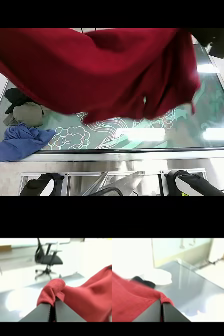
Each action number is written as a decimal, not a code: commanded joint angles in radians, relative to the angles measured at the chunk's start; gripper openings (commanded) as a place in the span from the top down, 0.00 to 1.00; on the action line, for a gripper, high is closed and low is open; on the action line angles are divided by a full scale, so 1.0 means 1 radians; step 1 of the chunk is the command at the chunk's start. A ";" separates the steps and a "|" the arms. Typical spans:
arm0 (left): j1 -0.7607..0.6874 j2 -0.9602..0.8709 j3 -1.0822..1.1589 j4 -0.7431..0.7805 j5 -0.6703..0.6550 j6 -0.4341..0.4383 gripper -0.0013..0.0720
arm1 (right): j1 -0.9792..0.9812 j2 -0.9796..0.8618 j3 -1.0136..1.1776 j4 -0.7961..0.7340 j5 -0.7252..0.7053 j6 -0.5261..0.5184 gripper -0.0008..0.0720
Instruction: Fold the shirts.
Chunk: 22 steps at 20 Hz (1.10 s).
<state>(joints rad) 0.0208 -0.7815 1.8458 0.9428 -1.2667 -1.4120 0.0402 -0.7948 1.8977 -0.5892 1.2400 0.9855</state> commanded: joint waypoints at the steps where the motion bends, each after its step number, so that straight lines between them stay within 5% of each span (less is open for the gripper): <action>1: 0.001 -0.013 -0.248 0.003 -0.037 -0.007 0.97 | 0.000 -0.167 0.004 -0.062 0.086 0.057 0.96; 4: 0.001 -0.110 -0.521 0.006 -0.006 0.060 0.97 | 0.021 -0.432 -0.038 -0.062 0.169 0.075 0.96; 5: 0.001 -0.153 -0.605 0.006 0.031 0.094 0.97 | 0.032 -0.518 -0.053 -0.062 0.172 0.062 0.86; 6: 0.001 -0.202 -0.692 0.004 0.080 0.114 0.97 | 0.051 -0.607 -0.062 -0.062 0.171 0.066 0.53; 7: 0.002 -0.253 -0.774 0.008 0.133 0.134 0.97 | 0.066 -0.700 -0.063 -0.062 0.174 0.091 0.39; 8: 0.002 -0.306 -0.837 0.008 0.182 0.163 0.97 | 0.073 -0.777 -0.062 -0.062 0.176 0.122 0.41; 9: 0.002 -0.363 -0.892 0.008 0.229 0.190 0.97 | 0.073 -0.827 -0.062 -0.061 0.183 0.142 0.56; 10: 0.002 -0.415 -0.928 0.007 0.259 0.215 0.97 | 0.068 -0.859 -0.062 -0.062 0.194 0.158 0.60; 15: 0.011 -0.586 -0.967 0.008 0.290 0.294 0.97 | -0.043 -0.799 -0.064 -0.075 0.344 0.285 0.60; 17: 0.011 -0.602 -0.938 0.008 0.298 0.305 0.97 | -0.084 -0.726 -0.108 -0.193 0.413 0.355 0.60; 22: 0.047 -0.601 -0.848 0.011 0.292 0.313 0.97 | -0.093 -0.345 -0.662 -0.397 0.304 0.408 0.59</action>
<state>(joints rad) 0.0452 -1.3724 0.9585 0.9504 -0.9745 -1.1130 -0.0410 -1.3319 1.5215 -0.8848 1.6001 1.3437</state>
